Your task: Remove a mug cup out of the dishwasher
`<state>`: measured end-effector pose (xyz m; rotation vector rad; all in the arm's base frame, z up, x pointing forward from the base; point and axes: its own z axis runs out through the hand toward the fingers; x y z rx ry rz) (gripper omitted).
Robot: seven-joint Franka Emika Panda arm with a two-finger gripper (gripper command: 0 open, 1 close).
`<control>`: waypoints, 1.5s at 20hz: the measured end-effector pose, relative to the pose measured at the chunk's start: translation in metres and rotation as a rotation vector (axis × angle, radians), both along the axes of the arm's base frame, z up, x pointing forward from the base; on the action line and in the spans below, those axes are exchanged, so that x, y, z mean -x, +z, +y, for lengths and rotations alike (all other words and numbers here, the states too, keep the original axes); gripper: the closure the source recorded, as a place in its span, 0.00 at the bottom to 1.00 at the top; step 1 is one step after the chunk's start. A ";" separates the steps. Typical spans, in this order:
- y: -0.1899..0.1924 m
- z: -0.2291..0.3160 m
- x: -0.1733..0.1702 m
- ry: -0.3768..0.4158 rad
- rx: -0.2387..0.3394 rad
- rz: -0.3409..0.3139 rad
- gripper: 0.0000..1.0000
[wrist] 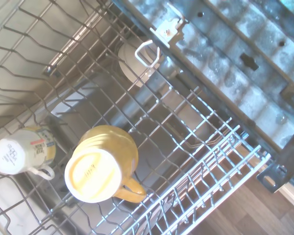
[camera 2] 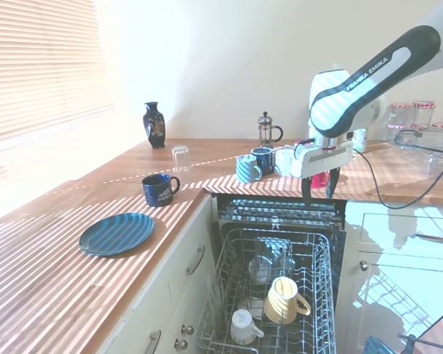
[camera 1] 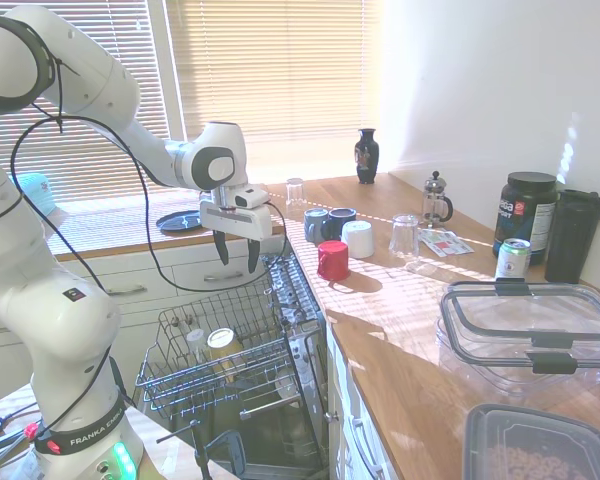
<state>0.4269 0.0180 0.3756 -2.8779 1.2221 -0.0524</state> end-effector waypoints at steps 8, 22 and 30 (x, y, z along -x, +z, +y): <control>-0.037 0.032 0.017 0.119 0.013 -0.010 0.00; -0.191 0.089 0.031 0.534 0.051 0.127 0.00; -0.244 0.111 0.015 0.668 0.067 0.209 0.00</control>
